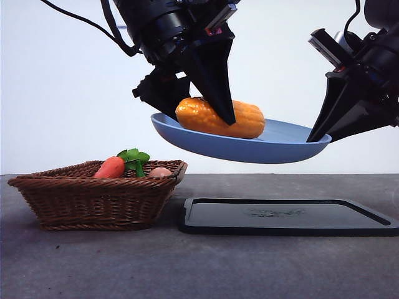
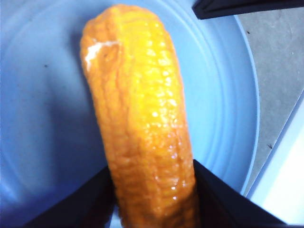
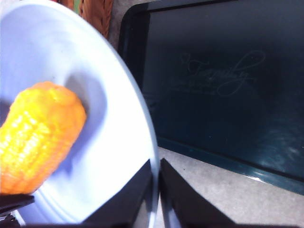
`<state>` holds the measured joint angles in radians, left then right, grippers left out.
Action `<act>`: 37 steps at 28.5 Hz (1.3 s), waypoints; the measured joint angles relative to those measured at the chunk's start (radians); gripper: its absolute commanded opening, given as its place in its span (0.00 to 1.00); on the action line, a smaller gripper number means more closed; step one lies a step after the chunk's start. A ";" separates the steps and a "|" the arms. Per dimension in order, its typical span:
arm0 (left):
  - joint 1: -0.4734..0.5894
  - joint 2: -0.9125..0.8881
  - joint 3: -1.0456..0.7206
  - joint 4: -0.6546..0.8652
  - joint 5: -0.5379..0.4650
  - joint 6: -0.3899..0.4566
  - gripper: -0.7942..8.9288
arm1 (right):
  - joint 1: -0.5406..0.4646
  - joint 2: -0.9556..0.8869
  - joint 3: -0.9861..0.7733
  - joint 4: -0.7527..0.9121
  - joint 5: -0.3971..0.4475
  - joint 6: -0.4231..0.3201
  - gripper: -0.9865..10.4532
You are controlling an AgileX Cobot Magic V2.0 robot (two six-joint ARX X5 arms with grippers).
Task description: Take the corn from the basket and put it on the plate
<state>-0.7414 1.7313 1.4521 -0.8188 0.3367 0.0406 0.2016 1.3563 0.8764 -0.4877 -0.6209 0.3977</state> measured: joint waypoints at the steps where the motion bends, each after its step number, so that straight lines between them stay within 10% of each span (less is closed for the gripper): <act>1: -0.001 0.002 0.000 0.000 0.000 0.003 0.30 | 0.000 0.000 0.000 -0.002 0.000 0.000 0.09; 37: 0.000 -0.010 0.383 -0.272 0.000 0.027 0.43 | -0.025 0.003 0.000 -0.002 0.084 -0.035 0.09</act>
<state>-0.7410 1.7214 1.8347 -1.0912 0.3367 0.0677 0.1768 1.3598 0.8764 -0.4900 -0.5373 0.3630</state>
